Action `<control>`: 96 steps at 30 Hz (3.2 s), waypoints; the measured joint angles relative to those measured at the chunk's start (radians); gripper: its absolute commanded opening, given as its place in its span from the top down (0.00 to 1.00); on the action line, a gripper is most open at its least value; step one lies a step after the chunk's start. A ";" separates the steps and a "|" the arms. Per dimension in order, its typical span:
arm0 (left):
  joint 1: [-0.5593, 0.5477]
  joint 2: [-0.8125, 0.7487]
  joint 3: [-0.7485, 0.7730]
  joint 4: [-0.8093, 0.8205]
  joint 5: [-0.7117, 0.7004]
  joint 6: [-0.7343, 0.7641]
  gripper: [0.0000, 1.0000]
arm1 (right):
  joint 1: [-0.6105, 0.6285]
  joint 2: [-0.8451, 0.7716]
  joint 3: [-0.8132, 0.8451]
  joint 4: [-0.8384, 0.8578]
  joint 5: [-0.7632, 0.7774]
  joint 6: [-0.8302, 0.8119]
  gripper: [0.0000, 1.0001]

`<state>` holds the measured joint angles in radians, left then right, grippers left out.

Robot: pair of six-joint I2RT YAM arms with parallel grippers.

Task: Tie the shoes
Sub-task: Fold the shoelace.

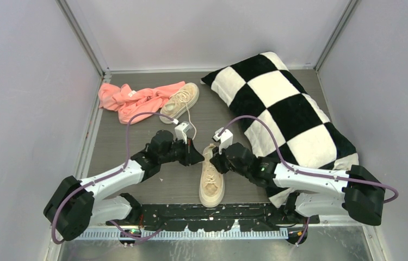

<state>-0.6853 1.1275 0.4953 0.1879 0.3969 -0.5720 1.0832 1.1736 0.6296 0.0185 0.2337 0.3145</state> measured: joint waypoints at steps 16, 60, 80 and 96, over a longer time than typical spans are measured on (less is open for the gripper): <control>0.000 0.038 0.000 0.006 -0.003 -0.023 1.00 | -0.023 0.013 0.101 -0.073 0.049 0.181 0.37; -0.002 -0.002 0.110 -0.261 -0.089 0.040 0.37 | -0.051 0.098 0.254 -0.290 0.143 0.473 0.82; -0.005 0.261 0.133 -0.073 -0.061 0.079 0.97 | -0.100 -0.083 0.187 -0.397 0.251 0.488 0.62; -0.006 0.123 0.112 -0.109 -0.057 0.033 0.87 | -0.101 0.135 0.291 -0.354 0.002 0.425 0.45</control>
<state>-0.6914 1.2503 0.6075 0.0788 0.3401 -0.5392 0.9825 1.3087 0.9207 -0.3351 0.2352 0.7391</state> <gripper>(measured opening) 0.074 0.551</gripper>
